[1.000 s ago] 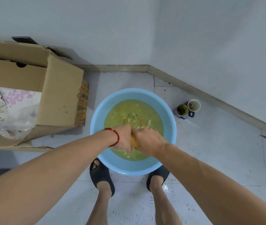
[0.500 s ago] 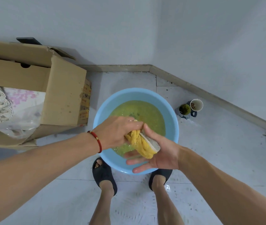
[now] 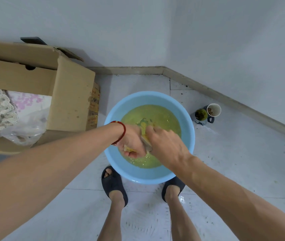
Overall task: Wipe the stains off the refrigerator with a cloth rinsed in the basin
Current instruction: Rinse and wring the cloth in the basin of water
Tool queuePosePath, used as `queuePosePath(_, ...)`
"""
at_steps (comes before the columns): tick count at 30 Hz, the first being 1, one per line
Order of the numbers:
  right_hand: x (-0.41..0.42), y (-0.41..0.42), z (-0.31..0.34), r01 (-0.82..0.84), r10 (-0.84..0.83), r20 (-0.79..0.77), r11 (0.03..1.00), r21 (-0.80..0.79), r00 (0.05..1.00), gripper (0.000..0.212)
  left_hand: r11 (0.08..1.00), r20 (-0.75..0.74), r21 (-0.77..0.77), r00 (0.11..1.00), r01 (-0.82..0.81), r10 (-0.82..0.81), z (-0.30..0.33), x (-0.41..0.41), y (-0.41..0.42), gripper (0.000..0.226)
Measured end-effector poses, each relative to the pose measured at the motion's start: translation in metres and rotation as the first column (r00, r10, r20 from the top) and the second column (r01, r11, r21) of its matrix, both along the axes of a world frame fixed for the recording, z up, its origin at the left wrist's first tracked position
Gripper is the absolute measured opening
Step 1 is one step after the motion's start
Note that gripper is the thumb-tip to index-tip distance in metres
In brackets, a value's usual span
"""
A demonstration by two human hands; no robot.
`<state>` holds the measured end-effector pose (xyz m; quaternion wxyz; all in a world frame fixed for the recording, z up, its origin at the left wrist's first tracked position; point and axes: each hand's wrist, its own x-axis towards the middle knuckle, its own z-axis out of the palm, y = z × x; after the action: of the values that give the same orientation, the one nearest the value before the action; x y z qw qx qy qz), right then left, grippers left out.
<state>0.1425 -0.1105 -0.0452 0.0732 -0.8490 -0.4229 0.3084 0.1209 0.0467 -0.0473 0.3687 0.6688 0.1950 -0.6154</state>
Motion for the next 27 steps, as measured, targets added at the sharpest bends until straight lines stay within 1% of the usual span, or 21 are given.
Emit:
queuePosePath(1,0.004,-0.003,0.0,0.022,-0.023,-0.107,1.0,-0.009,0.994,0.043,0.999,0.063,0.051,0.998,0.014,-0.017,0.002,-0.002,-0.003,0.012)
queuePosePath(2,0.011,-0.009,-0.001,0.088,-0.099,-0.294,0.995,-0.049,0.951,0.057,0.991,0.168,0.12,0.982,0.061,-0.08,0.003,-0.004,-0.006,0.006)
queuePosePath(3,0.019,-0.017,0.002,0.223,-0.231,-0.537,0.971,-0.081,0.811,0.065,0.971,0.294,0.211,0.94,0.116,-0.176,0.006,-0.008,-0.007,0.01)
queuePosePath(4,0.026,-0.025,0.006,0.394,-0.35,-0.759,0.909,-0.134,0.549,0.062,0.94,0.427,0.296,0.857,0.168,-0.287,0.01,-0.011,-0.007,0.016)
queuePosePath(5,0.03,-0.035,0.006,0.541,-0.385,-0.897,0.812,-0.216,0.219,0.055,0.916,0.563,0.347,0.736,0.202,-0.376,0.015,-0.013,-0.006,0.011)
queuePosePath(6,0.031,-0.043,0.004,0.61,-0.357,-0.932,0.726,-0.317,-0.06,0.053,0.916,0.709,0.353,0.584,0.191,-0.395,0.019,-0.014,-0.004,0.004)
queuePosePath(7,0.027,-0.048,0.002,0.618,-0.301,-0.921,0.684,-0.388,-0.246,0.06,0.934,0.83,0.323,0.427,0.156,-0.358,0.023,-0.016,-0.003,0.014)
queuePosePath(8,0.02,-0.05,-0.002,0.596,-0.234,-0.899,0.682,-0.424,-0.372,0.072,0.954,0.912,0.268,0.285,0.133,-0.296,0.025,-0.019,-0.002,0.023)
queuePosePath(10,0.003,-0.046,-0.011,0.524,-0.062,-0.828,0.748,-0.408,-0.557,0.09,0.96,0.964,0.234,0.093,0.154,-0.25,0.025,-0.021,-0.005,0.028)
queuePosePath(12,-0.007,-0.038,-0.012,0.484,0.071,-0.772,0.814,-0.322,-0.632,0.091,0.925,0.946,0.324,-0.067,0.197,-0.317,0.02,-0.023,-0.007,0.014)
queuePosePath(13,-0.006,-0.035,-0.009,0.475,0.086,-0.776,0.83,-0.291,-0.625,0.081,0.901,0.922,0.385,-0.126,0.201,-0.366,0.018,-0.021,-0.004,0.009)
queuePosePath(14,-0.003,-0.03,-0.005,0.469,0.054,-0.805,0.835,-0.288,-0.591,0.07,0.877,0.897,0.439,-0.148,0.198,-0.416,0.014,-0.019,0.001,0.011)
queuePosePath(15,0.002,-0.026,0.001,0.472,-0.016,-0.853,0.828,-0.303,-0.521,0.059,0.853,0.879,0.476,-0.148,0.214,-0.453,0.011,-0.017,0.006,0.017)
queuePosePath(16,0.007,-0.022,0.005,0.464,-0.103,-0.906,0.831,-0.306,-0.411,0.047,0.826,0.864,0.503,-0.128,0.255,-0.486,0.01,-0.016,0.009,0.023)
queuePosePath(17,0.012,-0.017,0.008,0.43,-0.189,-0.945,0.854,-0.291,-0.266,0.031,0.786,0.841,0.529,-0.077,0.319,-0.535,0.009,-0.015,0.009,0.026)
queuePosePath(19,0.016,-0.007,0.006,0.334,-0.334,-0.938,0.898,-0.285,0.098,0.007,0.667,0.694,0.59,0.137,0.456,-0.707,0.011,-0.013,0.0,0.02)
queuePosePath(20,0.016,-0.002,0.002,0.311,-0.382,-0.882,0.904,-0.294,0.276,0.005,0.626,0.59,0.603,0.252,0.495,-0.767,0.009,-0.012,-0.007,0.018)
queuePosePath(22,0.01,0.008,-0.008,0.284,-0.406,-0.728,0.913,-0.293,0.552,0.001,0.644,0.477,0.595,0.435,0.48,-0.764,0.002,-0.012,-0.015,0.009)
queuePosePath(24,0.003,0.014,-0.019,0.225,-0.337,-0.534,0.938,-0.265,0.775,0.007,0.715,0.466,0.579,0.562,0.391,-0.684,-0.008,-0.016,-0.019,0.012)
queuePosePath(25,0.001,0.015,-0.024,0.186,-0.281,-0.447,0.951,-0.245,0.849,0.009,0.761,0.47,0.553,0.627,0.339,-0.621,-0.012,-0.018,-0.02,0.013)
queuePosePath(27,0.0,0.015,-0.03,0.114,-0.17,-0.312,0.975,-0.19,0.935,0.015,0.863,0.469,0.461,0.768,0.208,-0.436,-0.021,-0.022,-0.022,0.013)
